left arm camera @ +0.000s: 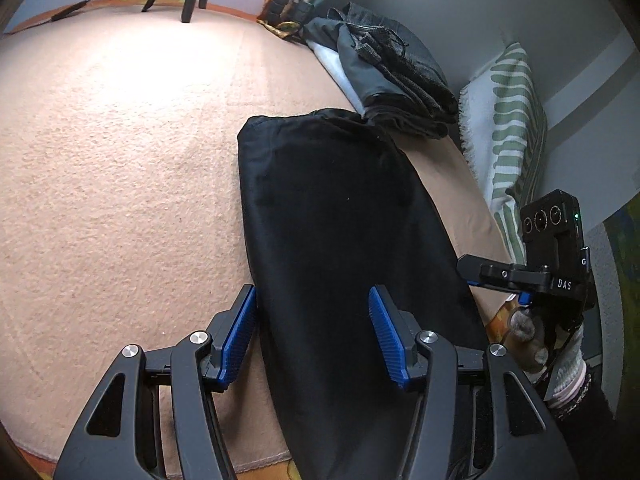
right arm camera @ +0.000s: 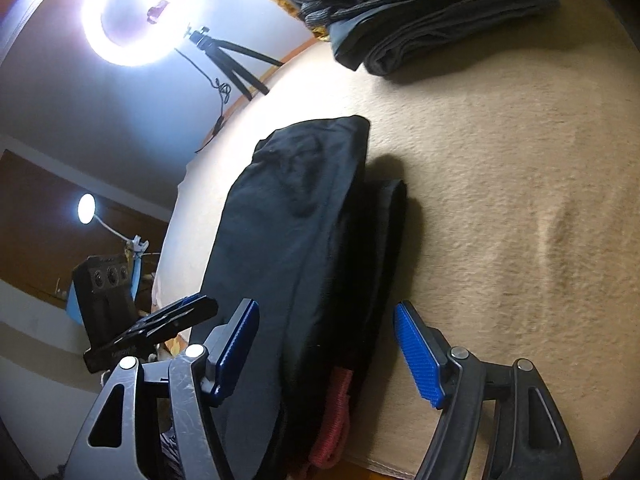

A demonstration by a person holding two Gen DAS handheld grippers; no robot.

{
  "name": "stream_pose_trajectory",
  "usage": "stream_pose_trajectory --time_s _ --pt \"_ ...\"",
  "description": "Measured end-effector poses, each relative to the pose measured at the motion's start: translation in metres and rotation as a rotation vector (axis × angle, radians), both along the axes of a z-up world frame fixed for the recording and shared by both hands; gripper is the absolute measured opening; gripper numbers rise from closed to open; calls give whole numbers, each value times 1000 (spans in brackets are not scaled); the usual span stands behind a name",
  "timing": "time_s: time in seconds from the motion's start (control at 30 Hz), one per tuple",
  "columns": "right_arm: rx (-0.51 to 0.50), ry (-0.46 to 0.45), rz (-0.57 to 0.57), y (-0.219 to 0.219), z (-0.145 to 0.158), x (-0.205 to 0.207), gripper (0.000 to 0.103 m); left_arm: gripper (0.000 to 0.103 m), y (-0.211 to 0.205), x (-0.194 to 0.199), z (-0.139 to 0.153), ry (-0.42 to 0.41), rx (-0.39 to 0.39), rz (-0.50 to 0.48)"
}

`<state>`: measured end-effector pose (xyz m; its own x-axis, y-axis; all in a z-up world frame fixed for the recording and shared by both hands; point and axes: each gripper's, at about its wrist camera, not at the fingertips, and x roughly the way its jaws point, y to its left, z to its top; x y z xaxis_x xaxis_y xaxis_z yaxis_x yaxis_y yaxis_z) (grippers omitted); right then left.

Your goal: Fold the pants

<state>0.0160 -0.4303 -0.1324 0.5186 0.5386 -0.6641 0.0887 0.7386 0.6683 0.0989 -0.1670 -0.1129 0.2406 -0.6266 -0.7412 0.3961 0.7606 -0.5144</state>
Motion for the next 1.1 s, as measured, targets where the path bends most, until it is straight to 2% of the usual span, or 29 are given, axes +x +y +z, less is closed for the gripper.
stream_pose_trajectory --time_s 0.2,0.23,0.27,0.33,0.47,0.57,0.77,1.0,1.1 --pt "16 -31 25 11 -1 4 73 55 -6 0 -1 3 -25 -10" --pt "18 -40 26 13 -2 4 68 55 -7 0 -1 -3 -24 -14" --pt "23 -42 32 17 -4 6 55 55 -9 0 -1 -10 -18 -18" --pt "20 -33 33 22 -8 8 41 55 -10 0 0 -18 -11 -17" --pt "13 -26 3 21 -9 8 26 31 -9 0 -1 -30 3 7" --pt "-18 -36 -5 24 -5 5 21 23 -7 -2 3 -42 -8 21" --pt "-106 -68 -8 36 11 3 16 15 -16 -14 20 -148 35 -3" --pt "-185 -109 -4 48 26 2 13 12 -23 -22 34 -222 52 -29" --pt "-205 -139 -6 52 36 0 11 11 -26 -27 45 -277 61 -32"
